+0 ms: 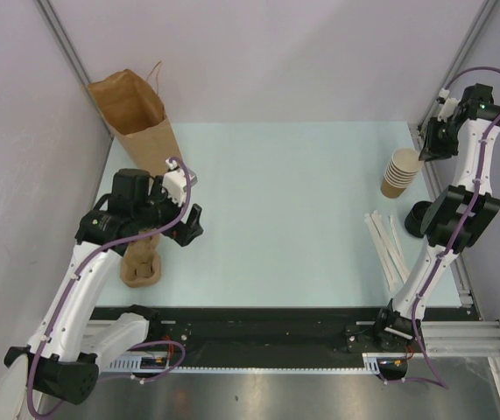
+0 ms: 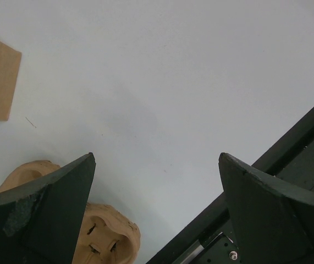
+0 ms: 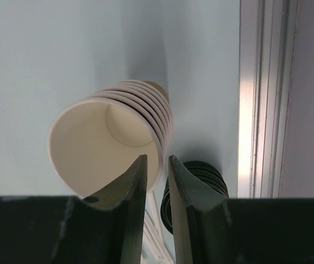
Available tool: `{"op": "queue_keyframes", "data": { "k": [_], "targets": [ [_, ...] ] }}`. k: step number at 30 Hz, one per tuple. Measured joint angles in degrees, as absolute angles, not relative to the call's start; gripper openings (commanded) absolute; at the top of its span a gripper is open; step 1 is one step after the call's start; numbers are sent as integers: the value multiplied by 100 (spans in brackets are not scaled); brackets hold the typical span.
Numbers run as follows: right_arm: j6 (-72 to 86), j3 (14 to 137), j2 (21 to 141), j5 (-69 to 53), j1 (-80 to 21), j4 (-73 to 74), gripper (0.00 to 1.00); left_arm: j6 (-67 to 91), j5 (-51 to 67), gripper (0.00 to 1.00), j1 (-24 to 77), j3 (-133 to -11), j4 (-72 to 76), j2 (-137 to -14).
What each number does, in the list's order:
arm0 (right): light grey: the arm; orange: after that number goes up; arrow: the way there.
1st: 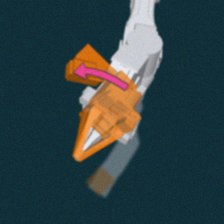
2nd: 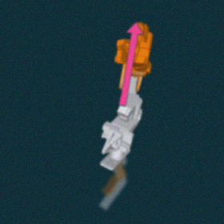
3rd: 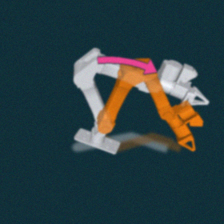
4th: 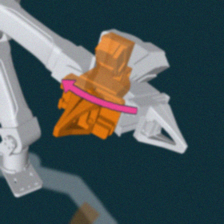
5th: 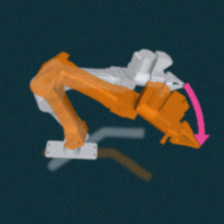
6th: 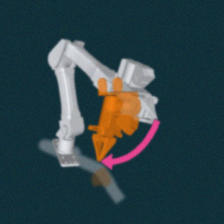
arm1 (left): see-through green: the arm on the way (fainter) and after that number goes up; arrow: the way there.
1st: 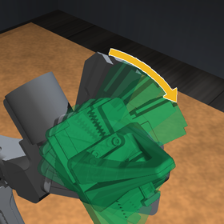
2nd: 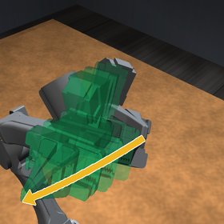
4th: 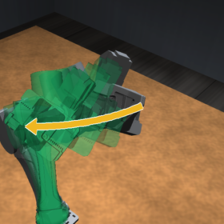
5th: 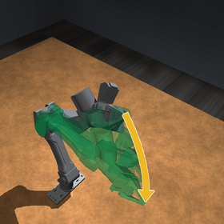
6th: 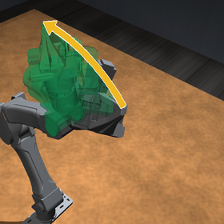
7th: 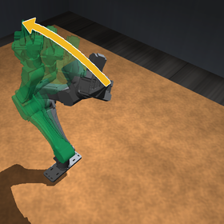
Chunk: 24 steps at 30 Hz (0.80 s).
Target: Pack the takeout coffee
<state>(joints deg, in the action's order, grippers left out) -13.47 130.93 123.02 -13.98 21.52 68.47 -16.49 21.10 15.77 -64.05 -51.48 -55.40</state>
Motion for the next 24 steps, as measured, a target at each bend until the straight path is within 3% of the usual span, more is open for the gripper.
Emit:
{"op": "queue_keyframes", "data": {
  "k": [15, 24],
  "targets": [
    [-1302, 13096, 12422, -1468, 2222, 6853, 23, -1612, 2060, 100, 1601, -6405, -5111, -5601],
    [-1201, 13098, 12431, -1640, 2265, 6873, 0, -1542, 2012, 100, 1601, -6405, -5019, -5673]
  ]
}}
